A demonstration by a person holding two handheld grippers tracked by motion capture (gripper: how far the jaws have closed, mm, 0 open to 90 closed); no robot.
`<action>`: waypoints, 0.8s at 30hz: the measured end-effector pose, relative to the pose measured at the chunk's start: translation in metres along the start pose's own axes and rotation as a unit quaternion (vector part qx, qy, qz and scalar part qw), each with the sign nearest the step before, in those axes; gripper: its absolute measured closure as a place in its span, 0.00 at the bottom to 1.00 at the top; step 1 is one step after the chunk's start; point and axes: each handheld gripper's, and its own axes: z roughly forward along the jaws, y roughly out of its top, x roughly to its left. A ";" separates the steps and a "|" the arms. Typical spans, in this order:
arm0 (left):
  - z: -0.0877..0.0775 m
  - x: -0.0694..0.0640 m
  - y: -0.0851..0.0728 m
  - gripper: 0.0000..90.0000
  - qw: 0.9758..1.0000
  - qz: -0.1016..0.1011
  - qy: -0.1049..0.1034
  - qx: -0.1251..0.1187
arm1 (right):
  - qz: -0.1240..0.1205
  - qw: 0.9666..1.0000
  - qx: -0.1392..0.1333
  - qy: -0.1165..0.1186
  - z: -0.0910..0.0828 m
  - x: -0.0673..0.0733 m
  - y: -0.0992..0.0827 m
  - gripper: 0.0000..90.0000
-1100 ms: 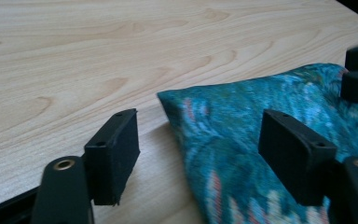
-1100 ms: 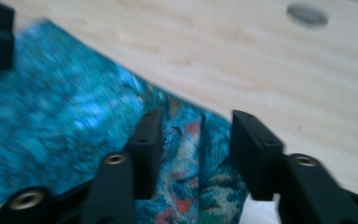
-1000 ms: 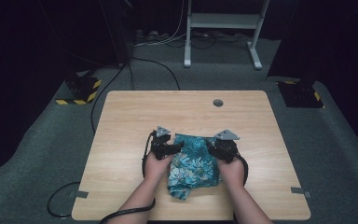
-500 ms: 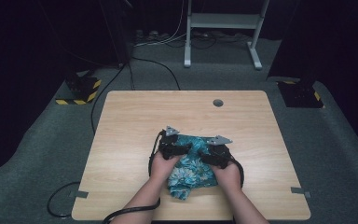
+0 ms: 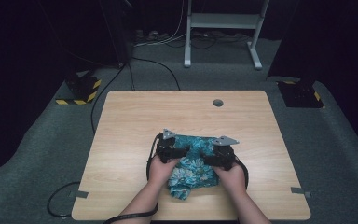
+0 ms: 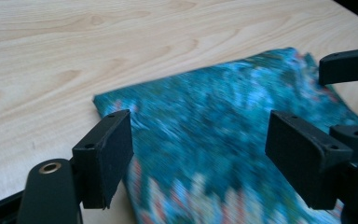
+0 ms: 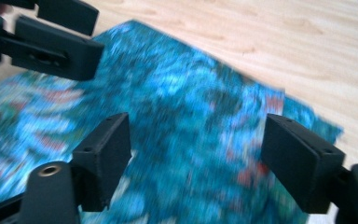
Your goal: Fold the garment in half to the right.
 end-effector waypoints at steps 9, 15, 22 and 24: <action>-0.026 -0.020 -0.026 0.24 1.000 -0.002 0.019 0.009 | 0.014 1.000 0.018 0.008 -0.018 0.012 -0.034 0.21; -0.025 -0.019 -0.036 0.25 0.999 -0.005 0.035 0.032 | 0.001 1.000 0.031 0.003 -0.017 0.017 -0.038 0.22; -0.014 -0.015 -0.036 0.26 0.998 0.004 0.052 0.039 | -0.010 0.999 0.031 0.000 -0.004 0.015 -0.028 0.22; -0.011 -0.013 -0.033 0.26 0.997 0.011 0.062 0.040 | -0.011 0.999 0.031 0.001 0.001 0.013 -0.024 0.22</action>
